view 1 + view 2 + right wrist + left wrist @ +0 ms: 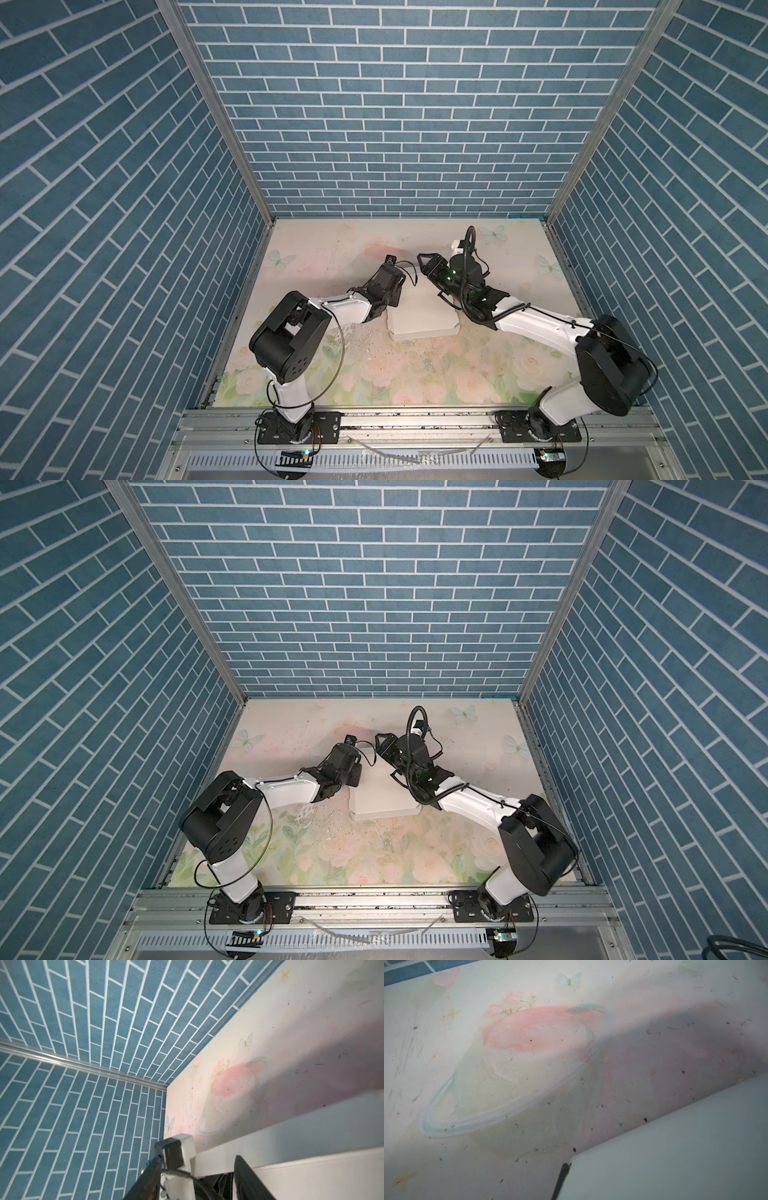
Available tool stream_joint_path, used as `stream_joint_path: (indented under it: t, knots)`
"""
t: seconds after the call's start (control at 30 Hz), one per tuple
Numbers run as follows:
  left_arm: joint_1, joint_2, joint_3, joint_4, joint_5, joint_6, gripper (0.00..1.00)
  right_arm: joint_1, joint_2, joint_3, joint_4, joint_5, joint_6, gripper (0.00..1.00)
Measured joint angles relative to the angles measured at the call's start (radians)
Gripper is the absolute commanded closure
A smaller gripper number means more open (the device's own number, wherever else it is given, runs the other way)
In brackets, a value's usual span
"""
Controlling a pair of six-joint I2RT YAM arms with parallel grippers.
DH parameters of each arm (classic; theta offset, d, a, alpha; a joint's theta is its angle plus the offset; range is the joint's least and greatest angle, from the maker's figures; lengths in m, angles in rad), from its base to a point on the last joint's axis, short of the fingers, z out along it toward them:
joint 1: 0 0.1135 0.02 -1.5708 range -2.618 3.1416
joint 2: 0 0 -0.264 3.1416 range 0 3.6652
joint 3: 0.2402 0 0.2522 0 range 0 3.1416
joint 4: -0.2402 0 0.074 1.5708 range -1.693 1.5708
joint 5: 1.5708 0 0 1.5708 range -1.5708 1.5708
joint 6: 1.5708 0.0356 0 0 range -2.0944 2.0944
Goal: Fold the paper box
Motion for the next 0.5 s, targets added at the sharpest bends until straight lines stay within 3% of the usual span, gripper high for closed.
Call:
stream_joint_path:
  t: [0.27,0.5]
  knots:
    - [0.0,0.0,0.0,0.0,0.077,0.051,1.0,-0.04,-0.241,-0.002,-0.312,0.004,-0.187,0.41]
    - [0.0,-0.004,0.0,-0.008,0.114,0.086,1.0,-0.129,-0.35,-0.043,-0.445,-0.003,-0.311,0.43]
